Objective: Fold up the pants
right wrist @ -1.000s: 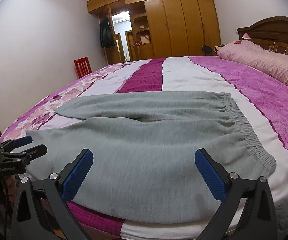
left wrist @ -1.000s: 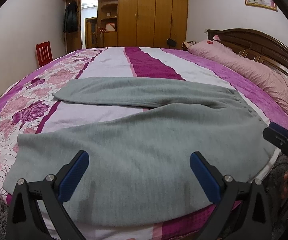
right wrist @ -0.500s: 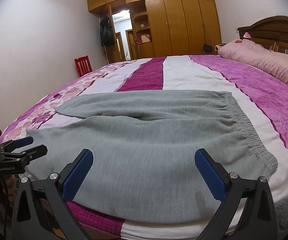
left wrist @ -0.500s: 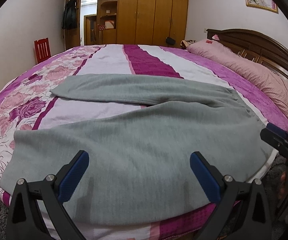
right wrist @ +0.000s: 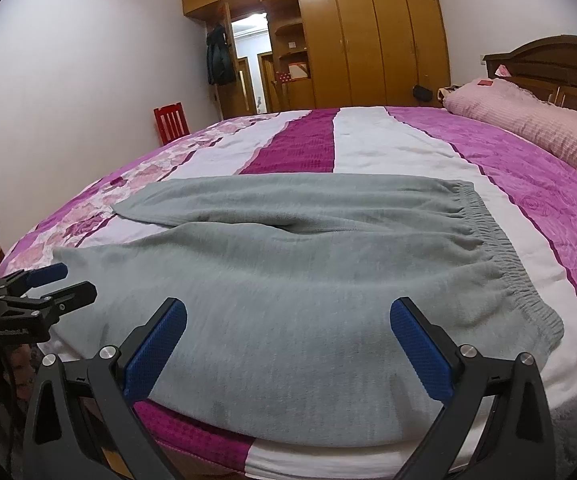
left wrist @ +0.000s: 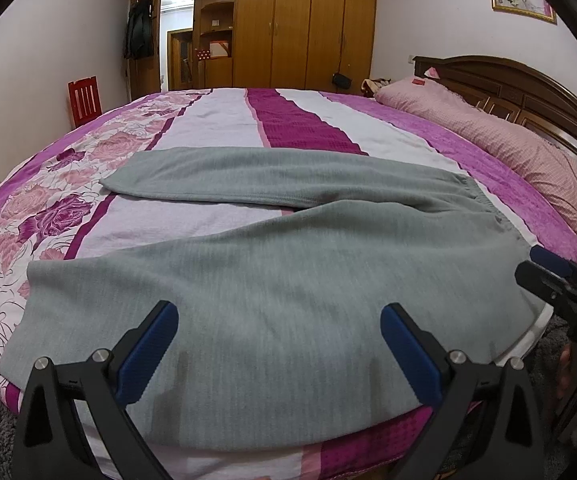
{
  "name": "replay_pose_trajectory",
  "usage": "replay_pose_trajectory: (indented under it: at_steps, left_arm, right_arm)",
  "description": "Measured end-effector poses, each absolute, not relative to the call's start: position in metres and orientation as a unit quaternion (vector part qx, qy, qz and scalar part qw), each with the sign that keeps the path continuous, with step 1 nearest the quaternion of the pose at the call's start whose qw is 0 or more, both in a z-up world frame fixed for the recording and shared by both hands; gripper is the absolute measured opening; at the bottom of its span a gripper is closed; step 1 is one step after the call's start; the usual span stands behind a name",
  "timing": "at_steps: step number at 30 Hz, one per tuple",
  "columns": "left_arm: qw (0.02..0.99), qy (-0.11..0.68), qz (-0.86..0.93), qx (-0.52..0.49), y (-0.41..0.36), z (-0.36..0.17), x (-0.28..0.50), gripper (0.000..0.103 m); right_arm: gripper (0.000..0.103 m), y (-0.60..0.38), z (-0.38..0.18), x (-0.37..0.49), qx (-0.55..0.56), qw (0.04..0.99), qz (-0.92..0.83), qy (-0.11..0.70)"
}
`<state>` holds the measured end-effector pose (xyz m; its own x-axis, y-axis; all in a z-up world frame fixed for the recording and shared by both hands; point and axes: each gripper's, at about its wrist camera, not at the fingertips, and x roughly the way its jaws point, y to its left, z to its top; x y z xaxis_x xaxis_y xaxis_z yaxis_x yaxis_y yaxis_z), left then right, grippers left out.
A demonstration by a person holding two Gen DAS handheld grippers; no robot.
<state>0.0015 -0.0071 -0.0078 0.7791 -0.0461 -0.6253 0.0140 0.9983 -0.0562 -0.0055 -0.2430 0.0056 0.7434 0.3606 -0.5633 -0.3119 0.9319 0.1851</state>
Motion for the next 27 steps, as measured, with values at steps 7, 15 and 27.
replay_pose_trajectory:
  at_steps: [7,15,27]
  left_arm:
    - [0.943,0.331,-0.018,-0.025,-0.008,-0.008,0.002,0.103]
    - [0.926,0.357,-0.064,-0.107,0.010,-0.017,0.012,0.103]
    - [0.904,0.392,-0.169,0.016,0.007,0.023,0.080,0.103]
  right_arm:
    - [0.103,-0.240,0.007,-0.007,0.037,0.933,0.186,0.305]
    - [0.103,-0.243,0.010,0.008,0.095,0.909,0.254,0.316]
    - [0.088,-0.243,0.048,0.085,0.035,0.872,0.364,0.326]
